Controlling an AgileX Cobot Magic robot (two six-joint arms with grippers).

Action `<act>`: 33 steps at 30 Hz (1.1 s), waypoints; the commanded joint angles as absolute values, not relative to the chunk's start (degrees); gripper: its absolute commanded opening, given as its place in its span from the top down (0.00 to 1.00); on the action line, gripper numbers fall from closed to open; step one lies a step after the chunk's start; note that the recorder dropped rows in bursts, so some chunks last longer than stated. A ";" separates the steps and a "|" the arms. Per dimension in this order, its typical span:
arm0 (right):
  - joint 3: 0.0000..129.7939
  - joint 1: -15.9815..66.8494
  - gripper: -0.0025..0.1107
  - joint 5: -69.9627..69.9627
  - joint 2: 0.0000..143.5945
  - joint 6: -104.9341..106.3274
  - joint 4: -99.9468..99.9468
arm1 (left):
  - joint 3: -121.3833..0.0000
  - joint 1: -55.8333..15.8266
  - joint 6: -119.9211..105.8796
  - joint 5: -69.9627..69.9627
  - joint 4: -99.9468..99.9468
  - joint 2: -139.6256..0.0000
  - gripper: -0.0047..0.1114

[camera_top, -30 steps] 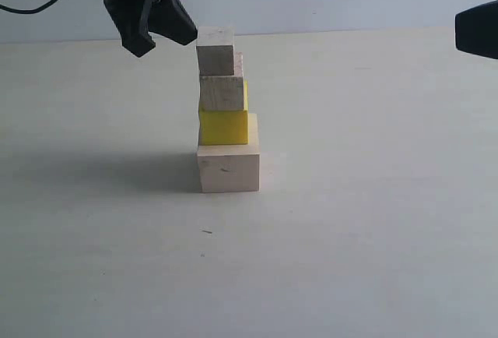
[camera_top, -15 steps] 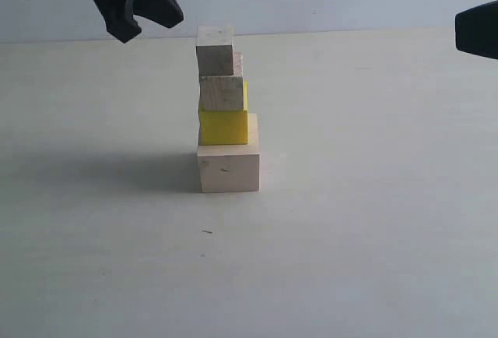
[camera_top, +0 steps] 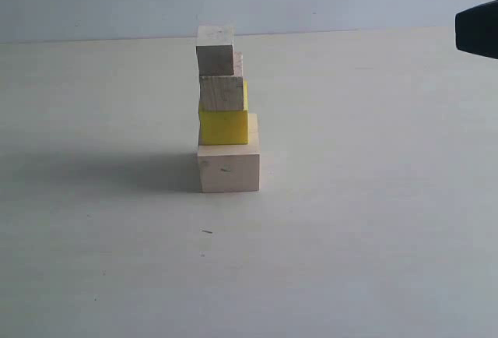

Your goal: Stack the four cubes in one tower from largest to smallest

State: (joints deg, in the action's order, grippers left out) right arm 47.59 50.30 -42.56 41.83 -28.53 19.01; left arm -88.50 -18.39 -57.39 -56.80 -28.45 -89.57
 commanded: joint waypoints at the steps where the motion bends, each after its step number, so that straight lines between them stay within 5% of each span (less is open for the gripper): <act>1: 47.26 50.36 0.98 -41.16 41.40 -28.53 20.72 | -82.27 -18.27 -54.54 -52.33 -31.64 -85.68 0.96; 18: 47.26 50.36 0.98 -40.61 41.40 -28.53 22.02 | -50.14 -18.27 -50.30 -20.58 -43.06 -67.21 0.96; 33: 47.26 50.36 0.98 -40.61 41.40 -28.53 21.67 | -48.15 -18.27 -50.30 -19.40 -42.37 -65.35 0.96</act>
